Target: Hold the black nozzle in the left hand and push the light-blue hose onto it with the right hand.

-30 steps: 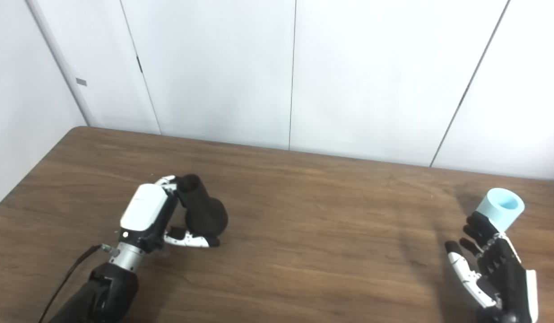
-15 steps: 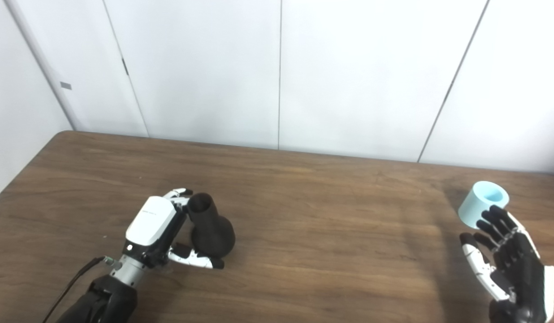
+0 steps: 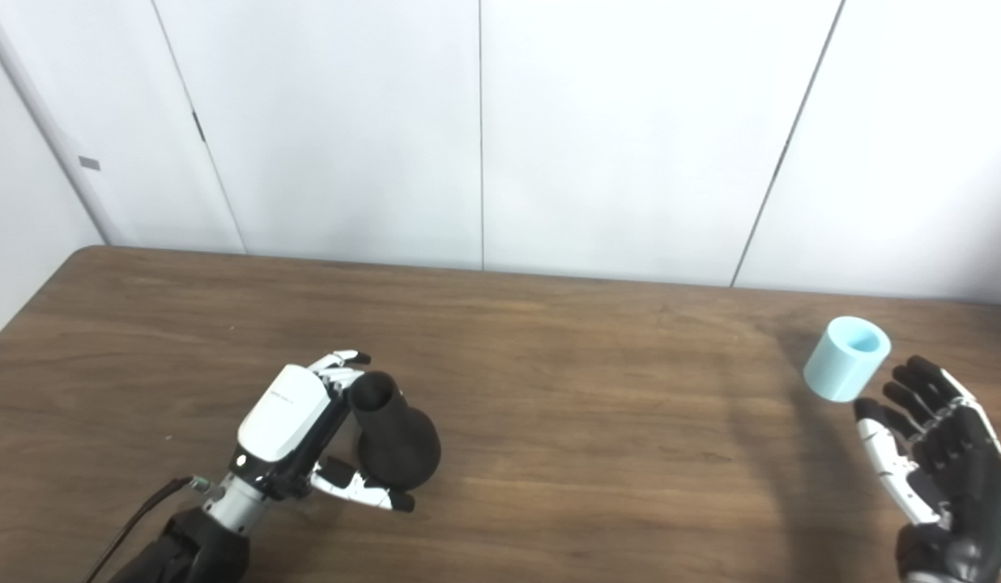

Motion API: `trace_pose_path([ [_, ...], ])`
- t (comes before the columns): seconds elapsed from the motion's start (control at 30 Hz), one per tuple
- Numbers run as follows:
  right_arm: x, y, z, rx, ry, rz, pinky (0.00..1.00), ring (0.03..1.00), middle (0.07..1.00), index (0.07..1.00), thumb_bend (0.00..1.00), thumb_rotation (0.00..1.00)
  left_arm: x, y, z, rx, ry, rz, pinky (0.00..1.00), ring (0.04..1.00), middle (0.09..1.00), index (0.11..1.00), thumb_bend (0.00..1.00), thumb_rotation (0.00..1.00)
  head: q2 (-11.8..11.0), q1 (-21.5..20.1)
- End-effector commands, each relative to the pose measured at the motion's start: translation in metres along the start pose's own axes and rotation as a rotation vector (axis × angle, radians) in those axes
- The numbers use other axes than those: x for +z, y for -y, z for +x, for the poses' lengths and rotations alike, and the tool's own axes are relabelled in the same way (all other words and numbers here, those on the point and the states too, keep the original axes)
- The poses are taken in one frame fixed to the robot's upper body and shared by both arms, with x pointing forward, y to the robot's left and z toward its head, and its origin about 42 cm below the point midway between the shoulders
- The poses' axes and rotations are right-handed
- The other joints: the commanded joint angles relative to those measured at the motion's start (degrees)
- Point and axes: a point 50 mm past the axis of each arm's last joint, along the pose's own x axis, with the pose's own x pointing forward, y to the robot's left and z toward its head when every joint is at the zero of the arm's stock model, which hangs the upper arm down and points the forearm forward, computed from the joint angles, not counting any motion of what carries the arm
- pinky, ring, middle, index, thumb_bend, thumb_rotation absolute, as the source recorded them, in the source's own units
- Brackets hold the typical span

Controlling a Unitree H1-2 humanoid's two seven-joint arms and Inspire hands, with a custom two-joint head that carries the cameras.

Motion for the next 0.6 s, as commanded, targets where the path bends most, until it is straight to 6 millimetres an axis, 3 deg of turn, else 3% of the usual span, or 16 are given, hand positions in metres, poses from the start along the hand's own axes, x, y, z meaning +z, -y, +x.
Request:
trace_pose_path([
  [0.0, 0.025, 0.008, 0.011, -0.016, 0.147, -0.061, 0.65, 0.721, 0.742, 0.731, 0.28, 0.29, 0.014, 0.025, -0.008, -0.017, -0.010, -0.082, 0.78, 0.456, 0.471, 0.495, 0.52, 0.00, 0.00, -1.65],
  [0.07, 0.032, 0.013, 0.017, -0.017, 0.198, -0.136, 0.64, 0.717, 0.743, 0.736, 0.28, 0.36, 0.017, 0.028, -0.005, -0.023, 0.002, -0.098, 0.79, 0.459, 0.468, 0.499, 0.52, 0.00, -0.02, -4.12],
  [0.17, 0.044, 0.018, 0.029, -0.024, 0.293, -0.212, 0.59, 0.677, 0.697, 0.691, 0.24, 0.36, 0.018, 0.031, -0.003, -0.029, 0.018, -0.113, 0.79, 0.460, 0.465, 0.501, 0.52, 0.00, -0.19, -8.66],
  [0.27, 0.059, 0.014, 0.038, -0.052, 0.321, -0.206, 0.54, 0.633, 0.651, 0.642, 0.26, 0.40, 0.016, 0.033, -0.002, -0.042, 0.028, -0.128, 0.79, 0.462, 0.465, 0.501, 0.52, 0.00, -0.31, -12.45],
  [0.37, 0.069, 0.007, 0.043, -0.076, 0.321, -0.199, 0.49, 0.596, 0.630, 0.607, 0.38, 0.46, 0.013, 0.034, -0.003, -0.043, 0.040, -0.132, 0.78, 0.462, 0.468, 0.498, 0.52, 0.00, -0.36, -14.37],
  [0.47, 0.057, 0.012, 0.053, -0.092, 0.297, -0.222, 0.60, 0.691, 0.711, 0.682, 0.55, 0.50, 0.010, 0.033, -0.005, -0.037, 0.047, -0.134, 0.77, 0.460, 0.472, 0.494, 0.52, 0.00, -0.40, -15.92],
  [0.5, 0.052, 0.014, 0.055, -0.096, 0.282, -0.235, 0.63, 0.723, 0.736, 0.710, 0.67, 0.53, 0.009, 0.033, -0.006, -0.034, 0.047, -0.136, 0.78, 0.460, 0.473, 0.492, 0.52, 0.00, -0.43, -16.22],
  [0.57, 0.038, 0.017, 0.061, -0.096, 0.235, -0.269, 0.70, 0.780, 0.788, 0.771, 0.78, 0.54, 0.007, 0.032, -0.008, -0.033, 0.046, -0.141, 0.79, 0.460, 0.474, 0.492, 0.52, 0.00, -0.51, -17.44],
])
